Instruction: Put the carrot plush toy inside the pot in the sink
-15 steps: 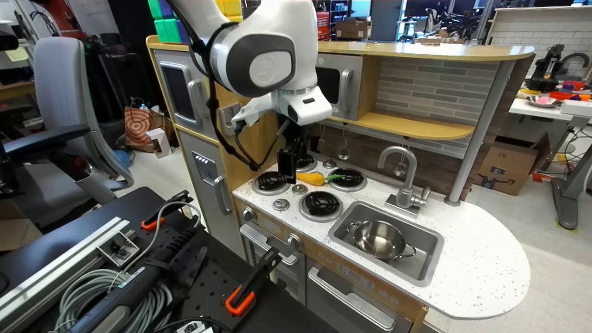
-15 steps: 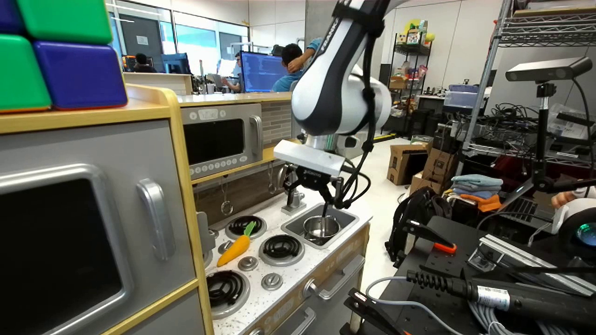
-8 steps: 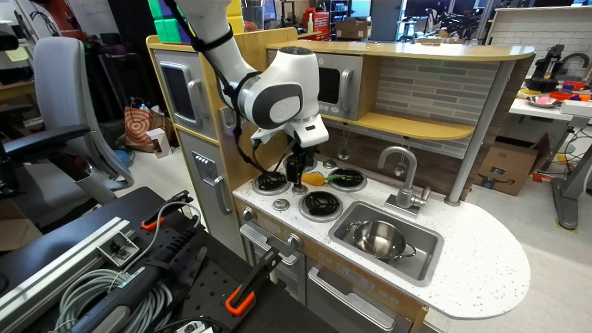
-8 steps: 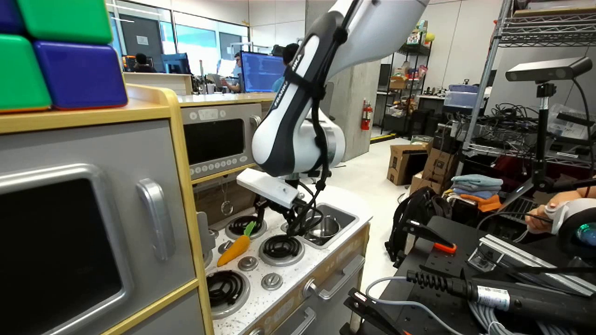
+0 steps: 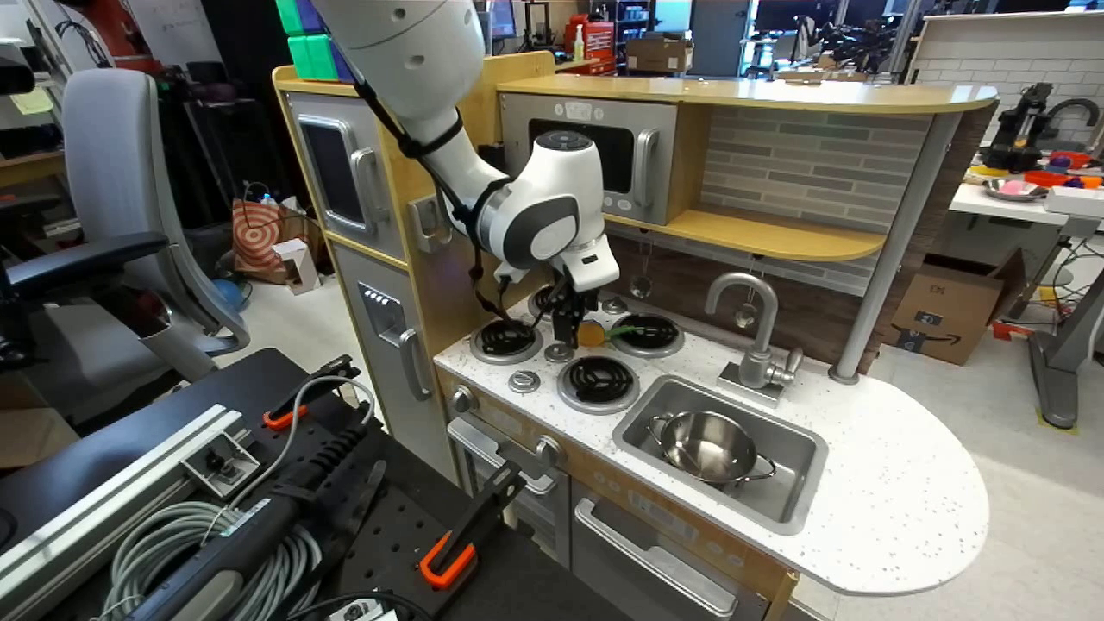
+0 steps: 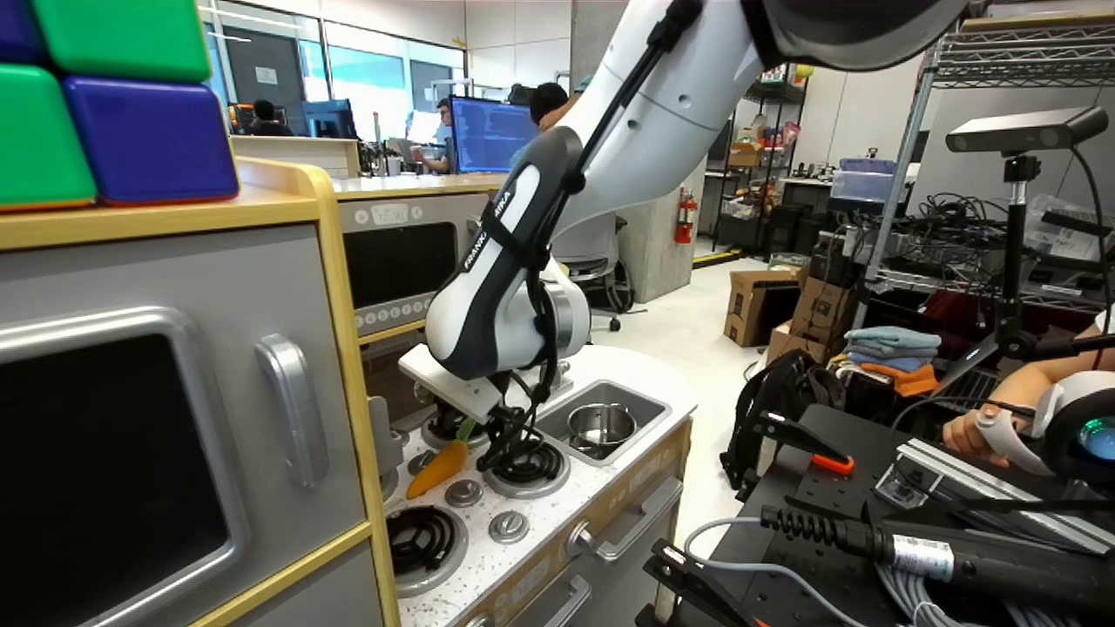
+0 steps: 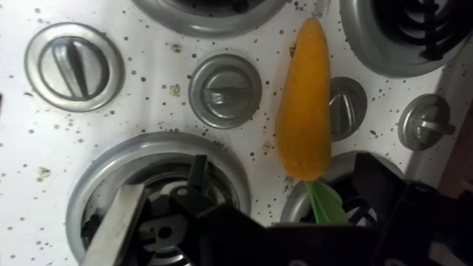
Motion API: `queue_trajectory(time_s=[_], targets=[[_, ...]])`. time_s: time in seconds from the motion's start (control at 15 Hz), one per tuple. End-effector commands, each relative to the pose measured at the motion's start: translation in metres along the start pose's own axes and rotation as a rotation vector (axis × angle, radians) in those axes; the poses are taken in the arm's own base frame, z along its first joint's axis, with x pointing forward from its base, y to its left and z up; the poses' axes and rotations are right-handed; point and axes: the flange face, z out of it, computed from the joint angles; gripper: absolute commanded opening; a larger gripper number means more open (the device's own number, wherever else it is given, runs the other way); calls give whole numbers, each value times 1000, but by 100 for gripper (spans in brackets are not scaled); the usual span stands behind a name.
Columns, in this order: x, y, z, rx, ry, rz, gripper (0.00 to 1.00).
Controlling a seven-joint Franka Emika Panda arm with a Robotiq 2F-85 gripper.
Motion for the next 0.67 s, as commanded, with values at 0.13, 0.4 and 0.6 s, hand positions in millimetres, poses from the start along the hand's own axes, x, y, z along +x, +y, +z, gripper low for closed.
queue_trajectory(time_s=[0.13,0.4,0.6], targets=[[-2,-28,36,48,22,19,100],[0,-35,45,70,11,31,56],[7,-37,40,81,2,38,34]])
